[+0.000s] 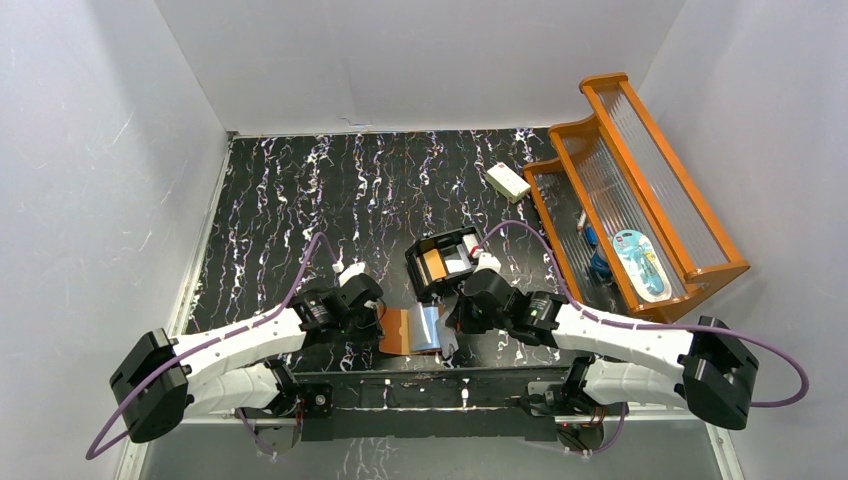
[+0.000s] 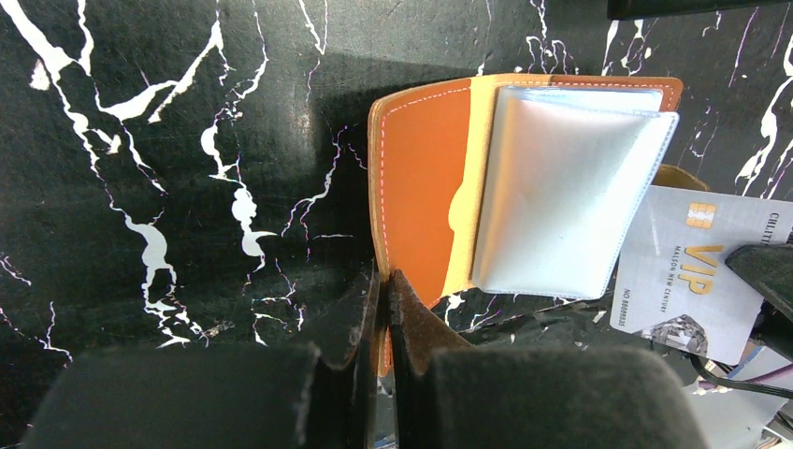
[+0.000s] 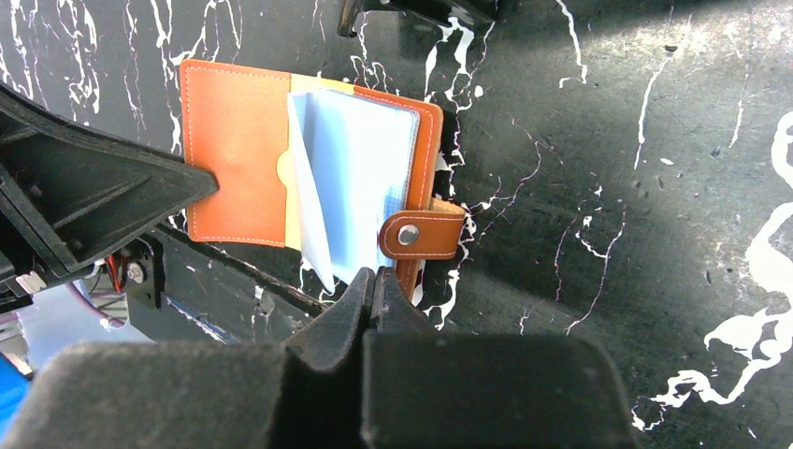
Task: Put the credit cards into the card holder
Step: Turn over the card slot in the card holder.
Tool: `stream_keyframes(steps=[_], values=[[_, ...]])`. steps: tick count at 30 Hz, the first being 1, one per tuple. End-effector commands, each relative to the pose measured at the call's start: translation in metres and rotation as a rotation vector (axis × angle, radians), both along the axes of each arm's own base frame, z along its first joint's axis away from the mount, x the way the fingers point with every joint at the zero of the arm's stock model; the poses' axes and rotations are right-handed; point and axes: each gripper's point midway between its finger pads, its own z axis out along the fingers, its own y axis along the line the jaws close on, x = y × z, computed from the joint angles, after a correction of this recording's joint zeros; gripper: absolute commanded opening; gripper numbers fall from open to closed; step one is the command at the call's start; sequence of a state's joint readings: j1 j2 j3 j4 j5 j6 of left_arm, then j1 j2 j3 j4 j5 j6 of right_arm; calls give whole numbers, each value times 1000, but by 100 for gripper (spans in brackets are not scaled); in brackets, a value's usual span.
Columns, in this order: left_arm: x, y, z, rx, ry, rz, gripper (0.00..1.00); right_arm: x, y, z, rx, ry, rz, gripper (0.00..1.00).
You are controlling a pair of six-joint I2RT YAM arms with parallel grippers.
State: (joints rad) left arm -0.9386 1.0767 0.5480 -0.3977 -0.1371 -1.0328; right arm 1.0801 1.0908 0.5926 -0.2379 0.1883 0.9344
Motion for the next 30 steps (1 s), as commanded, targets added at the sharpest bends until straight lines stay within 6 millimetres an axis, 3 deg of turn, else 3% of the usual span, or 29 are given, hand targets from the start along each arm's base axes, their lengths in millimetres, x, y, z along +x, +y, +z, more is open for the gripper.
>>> stream_keyframes(steps=[1, 10, 30], values=[[-4, 6, -5, 22, 14, -1, 0, 6, 7, 9, 21, -24, 0, 0], [-4, 6, -5, 23, 17, 1, 0, 7, 3, 4, -5, -23, -9, 0], [-5, 6, -9, 26, 25, -1, 0, -2, 21, -11, 72, 43, 20, 0]])
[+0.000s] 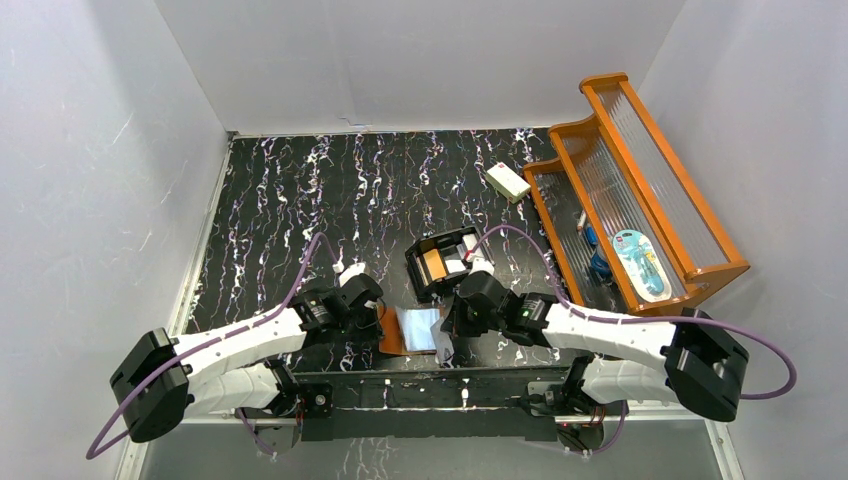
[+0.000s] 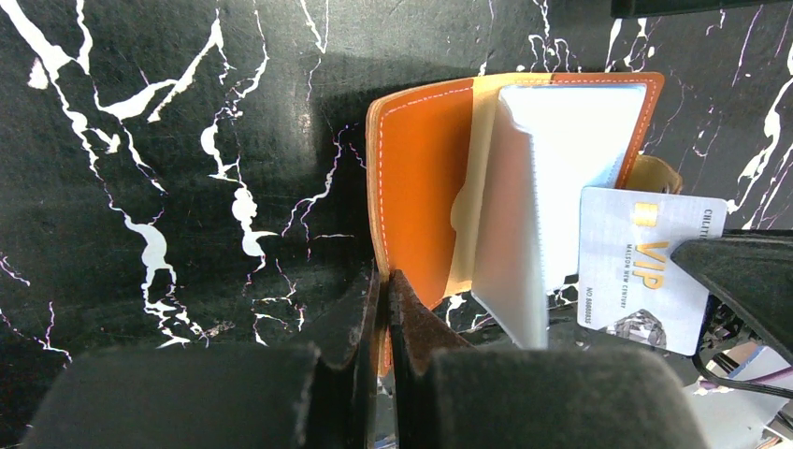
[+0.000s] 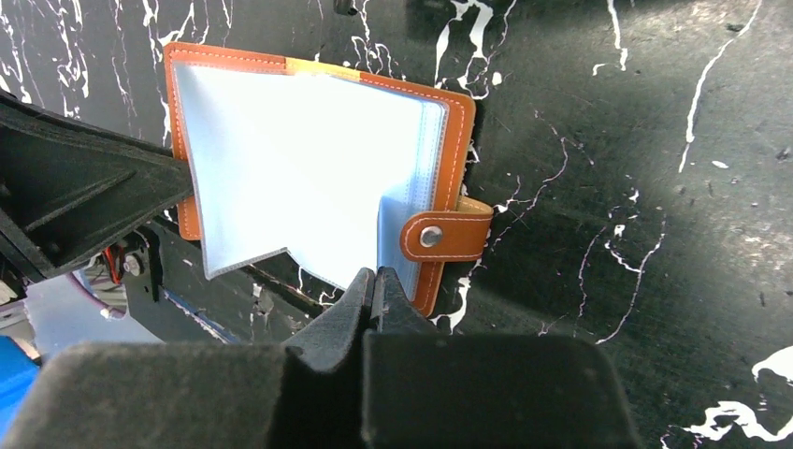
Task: Put the credit cards into the card holder
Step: Turn over the card slot in the card holder.
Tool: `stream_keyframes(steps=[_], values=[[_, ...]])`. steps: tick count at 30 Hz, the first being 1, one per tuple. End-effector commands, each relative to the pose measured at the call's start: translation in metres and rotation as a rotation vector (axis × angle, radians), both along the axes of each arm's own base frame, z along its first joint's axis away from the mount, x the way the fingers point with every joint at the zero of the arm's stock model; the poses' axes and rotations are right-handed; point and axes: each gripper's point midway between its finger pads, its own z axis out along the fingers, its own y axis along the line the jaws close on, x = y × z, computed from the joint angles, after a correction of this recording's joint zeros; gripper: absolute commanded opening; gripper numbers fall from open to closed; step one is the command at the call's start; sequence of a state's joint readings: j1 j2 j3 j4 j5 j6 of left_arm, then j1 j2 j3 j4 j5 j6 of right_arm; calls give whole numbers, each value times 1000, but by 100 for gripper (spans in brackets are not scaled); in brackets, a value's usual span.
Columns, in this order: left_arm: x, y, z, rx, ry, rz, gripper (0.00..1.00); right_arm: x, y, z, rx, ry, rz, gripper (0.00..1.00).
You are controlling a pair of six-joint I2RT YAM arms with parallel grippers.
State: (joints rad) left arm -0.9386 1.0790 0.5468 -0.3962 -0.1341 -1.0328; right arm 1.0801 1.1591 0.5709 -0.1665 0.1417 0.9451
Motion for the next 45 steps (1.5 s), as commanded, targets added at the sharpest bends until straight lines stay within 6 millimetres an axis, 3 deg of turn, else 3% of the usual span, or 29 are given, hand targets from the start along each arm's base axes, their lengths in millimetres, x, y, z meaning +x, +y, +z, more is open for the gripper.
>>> stream_keyframes(steps=[1, 8, 22, 26, 31, 38, 45], values=[[-5, 6, -8, 25, 22, -1, 0, 3, 12, 4, 66, 1, -7, 0], [-4, 4, -8, 15, 22, -3, 0, 7, 26, 7, 100, -9, 13, 0], [-5, -8, -3, -50, 33, -1, 3, 10, 70, 39, 318, -25, 72, 0], [-6, -10, -3, -55, 41, -3, 5, 14, 70, 34, 287, -34, 68, 0], [-7, -10, -1, -66, 40, 2, 7, 20, 64, 35, 250, -68, 64, 0], [-9, -4, -7, -33, 54, 8, 3, 24, 20, 55, 67, -103, 24, 0], [-8, -5, -5, -36, 50, 8, 1, 17, -16, 48, 4, -100, -10, 0]])
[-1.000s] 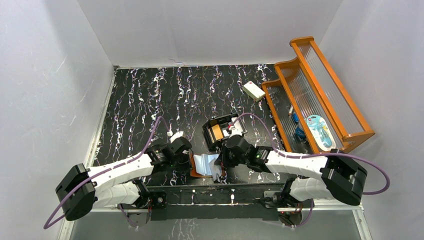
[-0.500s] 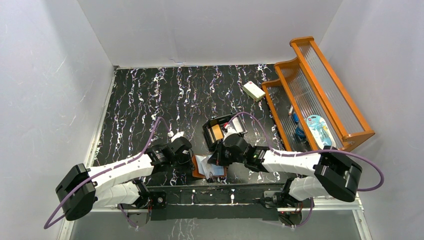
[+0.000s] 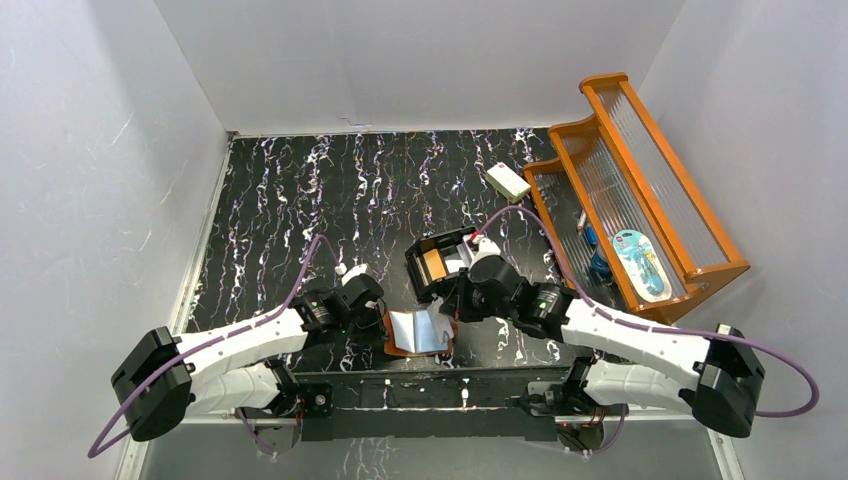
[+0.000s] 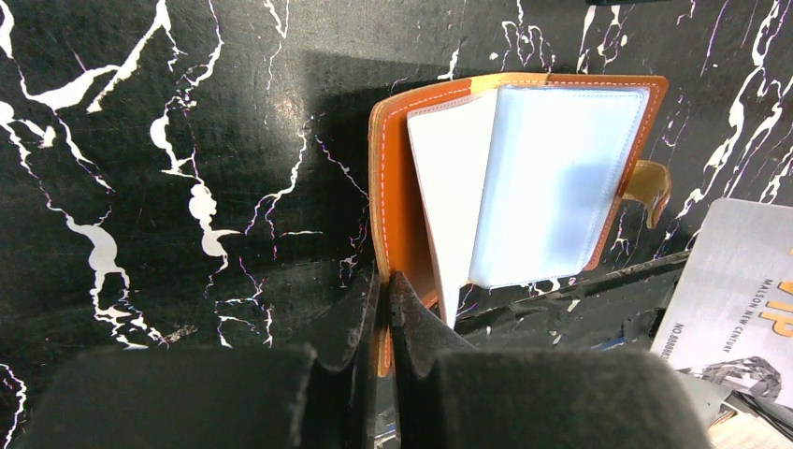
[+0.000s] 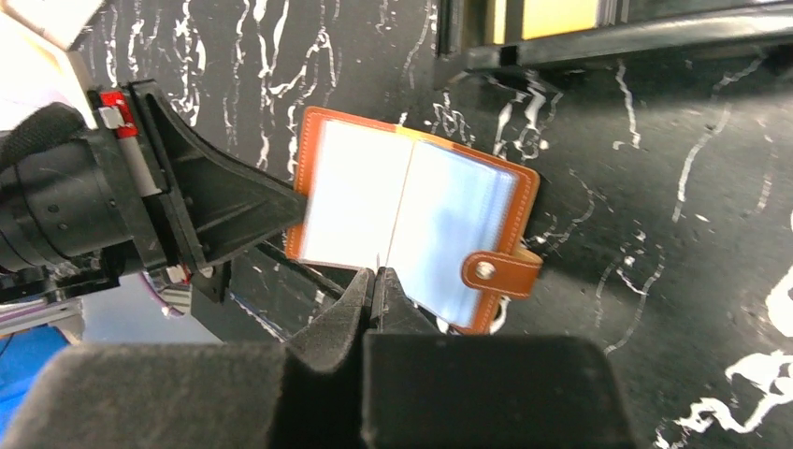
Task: Put the credit cards into the card holder
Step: Turn over the card slot in the card holder.
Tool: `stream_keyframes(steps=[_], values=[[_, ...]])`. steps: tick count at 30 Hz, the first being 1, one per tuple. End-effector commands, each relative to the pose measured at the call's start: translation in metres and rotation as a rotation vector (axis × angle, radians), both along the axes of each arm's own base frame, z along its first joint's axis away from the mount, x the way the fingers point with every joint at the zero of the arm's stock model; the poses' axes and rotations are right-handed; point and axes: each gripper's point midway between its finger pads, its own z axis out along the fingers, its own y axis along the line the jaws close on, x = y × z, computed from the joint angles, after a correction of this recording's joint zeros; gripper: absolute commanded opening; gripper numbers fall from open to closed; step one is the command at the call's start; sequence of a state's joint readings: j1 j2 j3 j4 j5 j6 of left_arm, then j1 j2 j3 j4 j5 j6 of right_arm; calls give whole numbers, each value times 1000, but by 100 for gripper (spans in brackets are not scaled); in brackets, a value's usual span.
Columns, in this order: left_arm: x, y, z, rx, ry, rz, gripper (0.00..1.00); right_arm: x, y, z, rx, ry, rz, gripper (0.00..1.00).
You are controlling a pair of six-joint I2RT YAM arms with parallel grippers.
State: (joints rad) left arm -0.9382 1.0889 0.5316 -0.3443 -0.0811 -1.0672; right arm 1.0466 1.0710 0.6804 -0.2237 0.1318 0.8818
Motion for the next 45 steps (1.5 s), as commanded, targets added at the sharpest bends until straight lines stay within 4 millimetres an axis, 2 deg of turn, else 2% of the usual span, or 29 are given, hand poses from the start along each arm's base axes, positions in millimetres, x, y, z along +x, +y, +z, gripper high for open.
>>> stream_keyframes(steps=[1, 7, 10, 20, 28, 32, 45], values=[[-4, 7, -5, 26, 19, 4, 1, -1, -28, -15, -100, 8, -35, 0], [-3, 6, -5, 29, 20, 9, 1, -4, -34, -44, -112, 59, -29, 0], [-3, 6, -6, 33, 21, 5, 1, -3, -36, -52, -114, 74, -34, 0], [-3, 6, -6, 42, 19, -5, 1, -4, -32, -51, -47, 90, -36, 0], [-2, 7, -7, 43, 15, -3, 1, 9, -45, -20, -107, 25, -90, 0], [-2, 7, -6, 42, 13, 1, 1, 9, -37, -12, -56, 11, -71, 0], [-3, 7, -8, 46, 18, 2, 1, 3, -26, -39, -33, 61, -37, 0]])
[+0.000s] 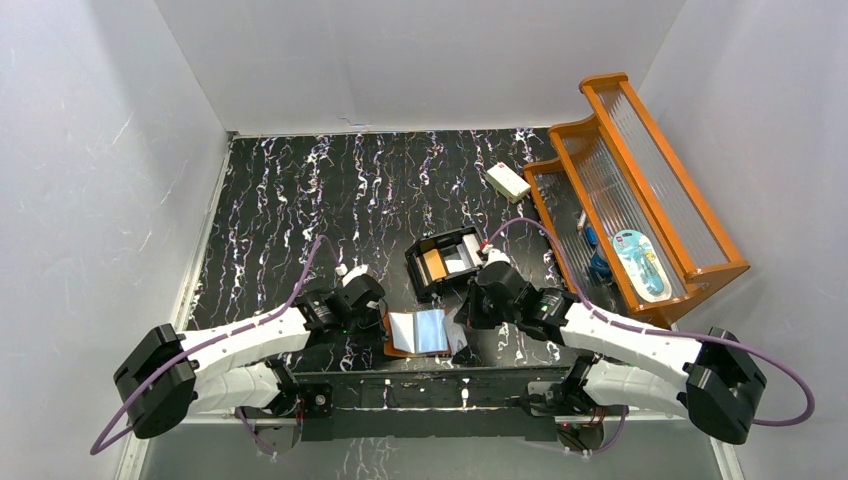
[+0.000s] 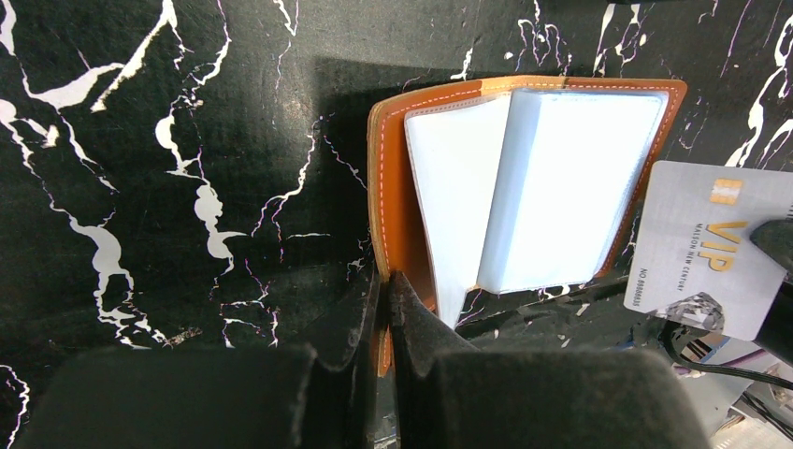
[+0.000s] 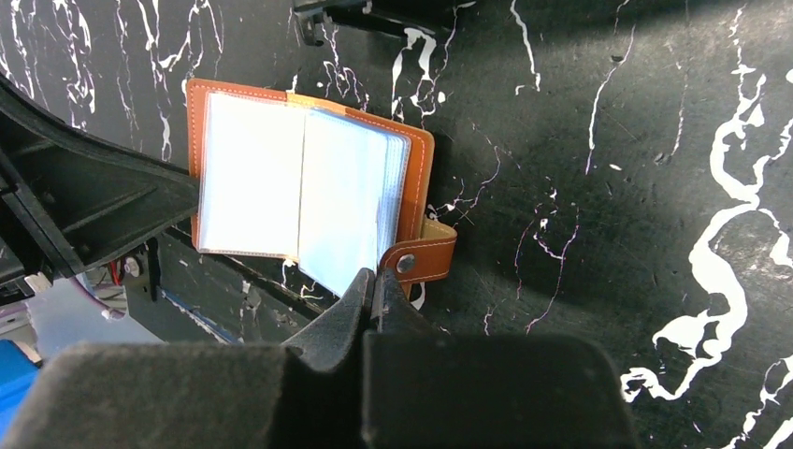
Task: Put the credit cards into the card holder
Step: Turn over the card slot in the card holder.
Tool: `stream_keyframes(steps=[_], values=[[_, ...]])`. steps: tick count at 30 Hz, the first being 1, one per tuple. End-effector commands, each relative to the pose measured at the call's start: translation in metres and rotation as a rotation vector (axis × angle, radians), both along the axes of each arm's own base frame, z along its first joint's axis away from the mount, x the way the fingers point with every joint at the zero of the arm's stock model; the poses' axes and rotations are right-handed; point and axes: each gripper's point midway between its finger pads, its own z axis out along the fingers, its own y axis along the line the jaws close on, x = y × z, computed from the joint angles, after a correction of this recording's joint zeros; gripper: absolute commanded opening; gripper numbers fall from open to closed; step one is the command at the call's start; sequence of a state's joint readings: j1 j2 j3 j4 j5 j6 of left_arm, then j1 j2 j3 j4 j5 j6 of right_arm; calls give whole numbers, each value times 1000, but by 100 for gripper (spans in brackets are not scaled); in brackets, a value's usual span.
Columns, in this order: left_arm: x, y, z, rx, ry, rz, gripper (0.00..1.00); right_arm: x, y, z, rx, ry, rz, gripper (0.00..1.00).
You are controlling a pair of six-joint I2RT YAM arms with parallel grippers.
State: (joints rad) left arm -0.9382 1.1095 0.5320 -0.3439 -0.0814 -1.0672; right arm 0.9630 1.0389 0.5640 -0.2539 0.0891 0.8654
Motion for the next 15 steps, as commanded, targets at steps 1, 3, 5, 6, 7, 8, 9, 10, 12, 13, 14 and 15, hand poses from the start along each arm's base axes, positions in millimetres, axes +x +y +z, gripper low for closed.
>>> stream_keyframes(steps=[1, 3, 5, 6, 7, 8, 9, 10, 12, 13, 14, 15], values=[[-2, 7, -4, 31, 8, 2, 1, 4, 11, 2, 54, -10, 5, 0], [-2, 6, -4, 30, 7, 0, 1, 3, 12, -1, 58, -5, 6, 0], [-1, 6, -3, 28, 5, 1, 1, 2, 12, -4, 61, 3, 8, 0], [-2, 6, -3, 29, 6, 1, 1, 1, 12, -5, 62, 6, 10, 0], [-1, 6, -4, 29, 6, 2, 1, 1, 12, -6, 62, 7, 9, 0], [-2, 6, -4, 30, 7, 2, 1, 1, 12, -8, 58, 10, 9, 0], [-2, 6, -4, 30, 7, 2, 1, 1, 11, -9, 55, 11, 7, 0], [-1, 6, -4, 30, 7, 2, 1, 1, 12, -10, 56, 12, 8, 0], [-2, 6, -4, 32, 8, 1, 1, 0, 13, -12, 64, 17, 13, 0], [-2, 6, -4, 32, 9, 1, 1, 0, 13, -11, 72, 16, 14, 0], [-2, 6, -4, 32, 9, 2, 1, -1, 15, -12, 81, 21, 22, 0], [-2, 6, -4, 30, 10, 1, 1, -2, 16, -11, 94, 22, 25, 0]])
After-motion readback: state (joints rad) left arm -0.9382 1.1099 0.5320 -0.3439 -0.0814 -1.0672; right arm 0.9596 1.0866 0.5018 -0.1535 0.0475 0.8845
